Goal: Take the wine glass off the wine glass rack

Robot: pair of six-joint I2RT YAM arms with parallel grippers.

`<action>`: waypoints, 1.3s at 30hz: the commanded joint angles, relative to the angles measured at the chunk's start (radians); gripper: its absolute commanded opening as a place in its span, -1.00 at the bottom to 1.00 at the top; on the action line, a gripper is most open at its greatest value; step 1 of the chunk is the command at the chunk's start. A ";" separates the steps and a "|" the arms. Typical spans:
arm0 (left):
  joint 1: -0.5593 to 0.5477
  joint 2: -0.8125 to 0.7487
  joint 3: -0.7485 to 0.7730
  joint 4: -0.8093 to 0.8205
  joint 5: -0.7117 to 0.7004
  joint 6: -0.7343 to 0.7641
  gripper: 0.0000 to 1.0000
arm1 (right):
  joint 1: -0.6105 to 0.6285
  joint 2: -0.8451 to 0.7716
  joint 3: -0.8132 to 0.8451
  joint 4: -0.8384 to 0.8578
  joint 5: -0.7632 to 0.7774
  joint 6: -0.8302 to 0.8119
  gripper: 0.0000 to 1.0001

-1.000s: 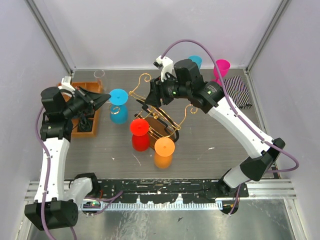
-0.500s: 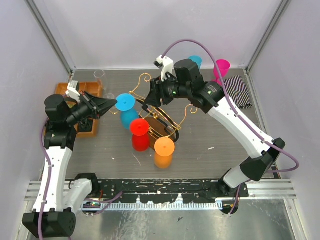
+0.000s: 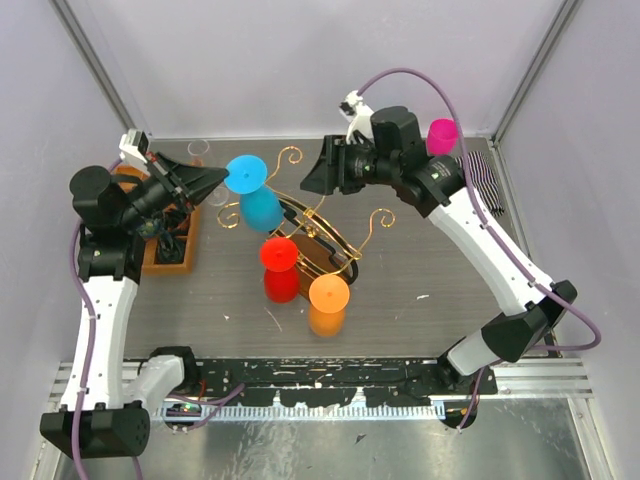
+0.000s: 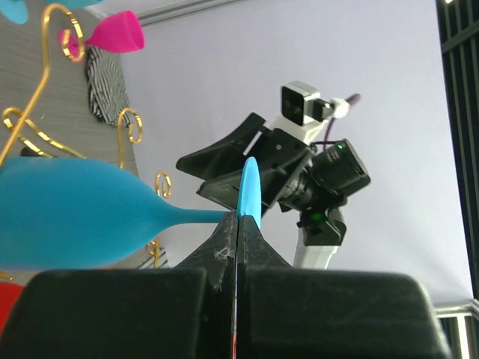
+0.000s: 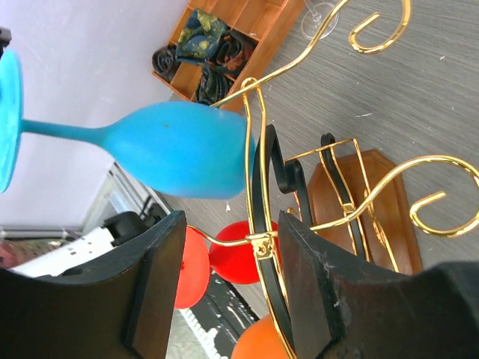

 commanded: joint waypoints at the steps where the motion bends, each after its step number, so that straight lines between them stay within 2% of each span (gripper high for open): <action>1: -0.006 0.021 0.065 0.081 0.060 -0.041 -1.00 | -0.046 -0.066 0.044 0.028 -0.066 0.127 0.15; 5: -0.007 0.045 0.075 0.132 0.090 -0.056 -1.00 | -0.074 -0.055 0.051 0.038 -0.132 0.215 0.17; 14: -0.005 0.127 0.162 0.427 0.173 -0.114 -1.00 | -0.094 0.010 0.106 0.059 -0.288 0.412 0.38; 21: -0.005 0.223 0.331 0.454 0.198 -0.076 -1.00 | -0.116 0.033 0.095 0.102 -0.317 0.523 0.44; 24: -0.005 0.275 0.371 0.462 0.201 -0.034 -1.00 | -0.138 0.032 0.048 0.197 -0.330 0.626 0.49; 28: -0.005 0.384 0.378 0.632 0.212 -0.056 -1.00 | -0.168 0.046 0.024 0.276 -0.287 0.737 0.54; 33: -0.005 0.510 0.429 0.779 0.225 -0.060 -1.00 | -0.182 0.039 -0.101 0.535 -0.231 1.032 0.60; 35: -0.005 0.569 0.460 0.854 0.231 -0.080 -1.00 | -0.183 0.041 -0.171 0.645 -0.208 1.170 0.71; 39: -0.004 0.696 0.577 1.058 0.251 -0.206 -1.00 | -0.182 0.069 -0.192 0.727 -0.178 1.321 0.95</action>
